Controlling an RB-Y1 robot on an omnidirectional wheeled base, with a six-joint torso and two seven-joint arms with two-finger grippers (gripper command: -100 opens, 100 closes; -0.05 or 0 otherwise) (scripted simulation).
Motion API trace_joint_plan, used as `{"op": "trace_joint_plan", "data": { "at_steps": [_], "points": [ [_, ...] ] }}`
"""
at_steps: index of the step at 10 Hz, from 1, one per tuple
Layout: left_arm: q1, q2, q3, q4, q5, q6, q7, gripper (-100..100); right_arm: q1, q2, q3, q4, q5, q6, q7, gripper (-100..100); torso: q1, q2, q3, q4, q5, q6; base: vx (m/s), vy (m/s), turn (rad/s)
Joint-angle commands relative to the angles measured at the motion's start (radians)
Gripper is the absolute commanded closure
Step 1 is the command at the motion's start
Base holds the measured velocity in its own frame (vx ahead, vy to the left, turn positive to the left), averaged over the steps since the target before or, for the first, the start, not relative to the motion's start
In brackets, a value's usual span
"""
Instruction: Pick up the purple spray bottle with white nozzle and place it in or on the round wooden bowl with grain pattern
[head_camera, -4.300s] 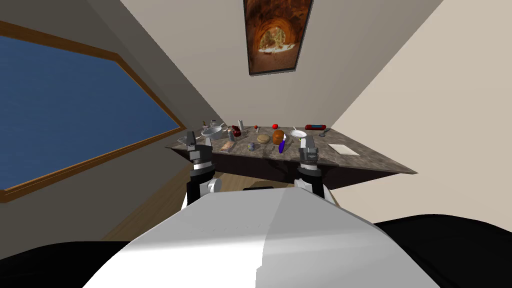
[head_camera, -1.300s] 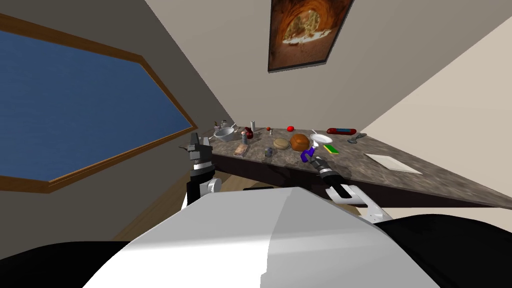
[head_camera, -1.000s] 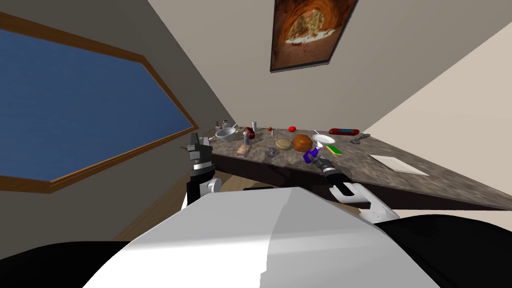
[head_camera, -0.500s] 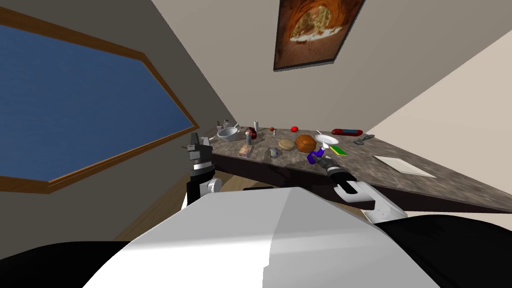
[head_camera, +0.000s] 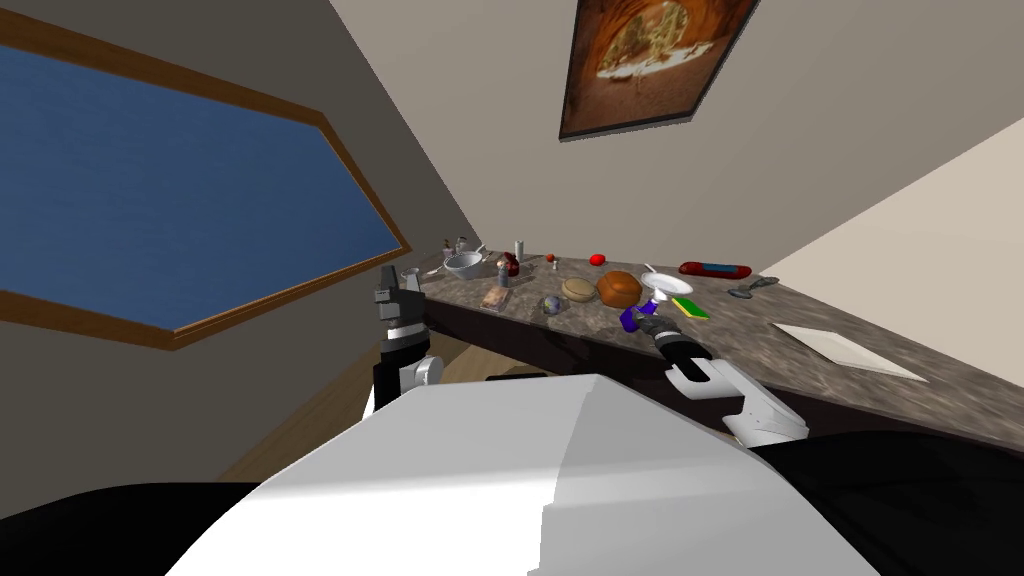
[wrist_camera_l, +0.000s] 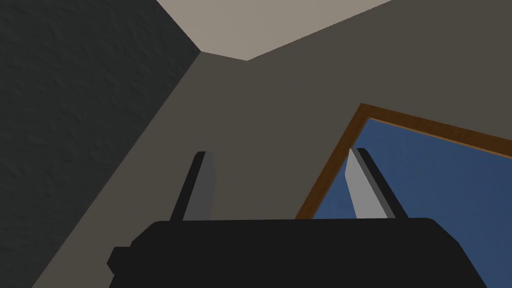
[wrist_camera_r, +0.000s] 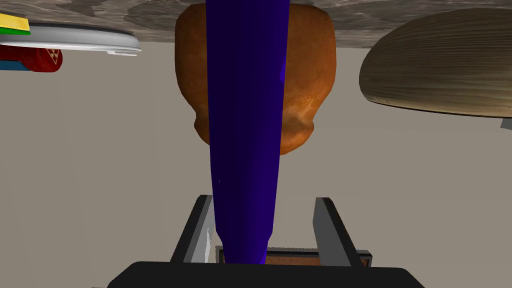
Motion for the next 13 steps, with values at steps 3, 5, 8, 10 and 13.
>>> {"op": "trace_joint_plan", "data": {
  "at_steps": [3,5,8,10,13],
  "points": [
    [0.000,0.000,0.000,0.000,0.000,0.000,0.000,0,0.000,0.000,0.000,0.000,0.000,0.001,0.000,100,0.001,-0.001,-0.001,0.000,0.000,0.000,0.000,0.000,0.000],
    [0.000,0.000,0.000,0.000,0.000,0.000,0.000,0,0.000,0.000,0.000,0.000,0.000,0.000,0.000,0,0.001,-0.001,-0.001,0.000,0.000,0.000,0.000,0.000,0.000],
    [0.000,0.000,0.000,0.000,0.000,0.000,0.000,0,0.014,-0.004,0.004,-0.010,-0.001,-0.023,-0.001,100,0.003,-0.003,-0.002,-0.001,0.000,0.003,0.041,0.030,-0.192],
    [0.000,0.000,0.000,0.000,0.000,0.000,0.000,0,0.031,-0.014,0.005,-0.022,-0.022,0.018,-0.019,100,0.001,-0.002,-0.001,-0.001,0.000,0.001,-0.016,0.018,0.029],
    [0.000,0.000,0.000,0.000,0.000,0.000,0.000,0,0.056,-0.032,0.007,-0.043,-0.056,0.087,-0.047,100,0.005,0.004,0.000,-0.004,-0.005,0.003,-0.054,0.071,0.052]
  ]
}}
